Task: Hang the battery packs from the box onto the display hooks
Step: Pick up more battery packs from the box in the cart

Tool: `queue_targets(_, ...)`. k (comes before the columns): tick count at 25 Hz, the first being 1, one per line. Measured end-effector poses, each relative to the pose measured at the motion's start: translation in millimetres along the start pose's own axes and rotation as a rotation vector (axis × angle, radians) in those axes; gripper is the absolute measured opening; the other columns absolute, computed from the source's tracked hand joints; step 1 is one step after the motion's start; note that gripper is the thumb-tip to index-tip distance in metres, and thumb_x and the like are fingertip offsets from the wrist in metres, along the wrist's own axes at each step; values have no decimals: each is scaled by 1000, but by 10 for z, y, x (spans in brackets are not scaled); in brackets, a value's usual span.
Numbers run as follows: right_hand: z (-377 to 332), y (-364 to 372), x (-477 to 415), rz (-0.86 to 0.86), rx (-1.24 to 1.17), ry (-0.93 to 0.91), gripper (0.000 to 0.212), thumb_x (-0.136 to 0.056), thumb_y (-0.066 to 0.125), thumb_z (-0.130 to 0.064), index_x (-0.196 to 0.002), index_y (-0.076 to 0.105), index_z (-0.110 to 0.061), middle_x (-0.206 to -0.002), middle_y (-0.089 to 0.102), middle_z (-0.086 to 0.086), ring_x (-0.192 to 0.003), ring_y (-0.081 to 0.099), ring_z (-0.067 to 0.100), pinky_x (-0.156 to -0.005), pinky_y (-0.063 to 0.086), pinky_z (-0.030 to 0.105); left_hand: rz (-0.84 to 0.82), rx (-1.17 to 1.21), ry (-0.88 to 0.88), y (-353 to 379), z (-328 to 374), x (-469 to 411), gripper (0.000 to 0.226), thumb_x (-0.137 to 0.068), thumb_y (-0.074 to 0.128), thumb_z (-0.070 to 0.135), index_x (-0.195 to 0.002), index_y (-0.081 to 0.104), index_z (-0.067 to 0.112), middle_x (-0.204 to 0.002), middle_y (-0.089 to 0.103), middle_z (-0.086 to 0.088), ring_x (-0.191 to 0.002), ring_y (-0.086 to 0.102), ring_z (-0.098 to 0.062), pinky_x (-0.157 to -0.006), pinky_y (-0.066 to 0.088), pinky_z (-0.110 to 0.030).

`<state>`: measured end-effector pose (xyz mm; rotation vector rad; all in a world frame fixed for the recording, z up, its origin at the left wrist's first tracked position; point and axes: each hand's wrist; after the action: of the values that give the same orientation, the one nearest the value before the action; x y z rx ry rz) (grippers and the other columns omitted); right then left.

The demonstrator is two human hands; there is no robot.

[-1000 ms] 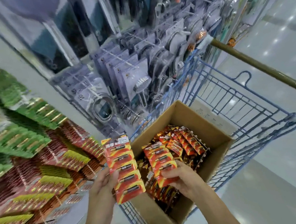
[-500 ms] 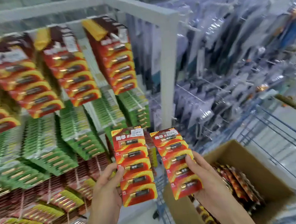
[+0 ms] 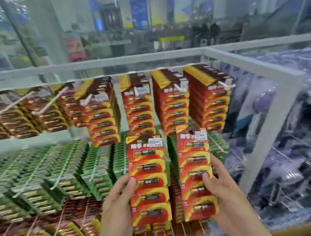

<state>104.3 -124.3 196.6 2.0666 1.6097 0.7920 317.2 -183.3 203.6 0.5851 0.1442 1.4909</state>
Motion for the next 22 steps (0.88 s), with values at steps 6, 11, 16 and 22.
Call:
queue_targets(6, -80, 334, -166, -12, 21, -8, 39, -100, 53, -35, -139, 59, -32, -129, 71, 9, -117, 70, 34, -107, 46, 61, -17, -43, 173, 152, 326, -23, 29, -93, 64, 33, -117, 70, 18, -101, 81, -5, -88, 79, -25, -74, 60, -40)
queue_targets(11, -101, 315, -163, 15, 14, 13, 38, -100, 54, -32, -138, 59, -31, -129, 72, 8, -116, 70, 34, -105, 47, 59, -86, -92, 299, 438, 581, -187, 38, -91, 65, 40, -123, 69, 19, -113, 79, -1, -106, 75, -24, -86, 61, -41)
queue_targets(16, -173, 173, -115, 56, -10, 31, 40, -96, 57, -29, -136, 61, -28, -125, 73, 12, -110, 72, 37, -90, 52, 53, -114, -89, 322, 525, 566, -358, 49, -79, 72, 53, -120, 73, 26, -125, 75, -1, -122, 68, -27, -108, 48, -57)
queue_targets(22, -266, 26, -67, 120, -9, -13, 41, -93, 60, -30, -134, 63, -30, -124, 73, 11, -109, 72, 36, -91, 53, 53, -66, -28, 298, 483, 445, -423, 20, -99, 63, 31, -117, 70, 24, -111, 79, -2, -102, 77, -25, -77, 61, -42)
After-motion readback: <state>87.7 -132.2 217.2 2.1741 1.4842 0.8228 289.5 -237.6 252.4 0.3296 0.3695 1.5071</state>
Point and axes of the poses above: each hand's wrist, its own x-axis away from the middle knuckle, its own y-axis out of the palm, z = x × y
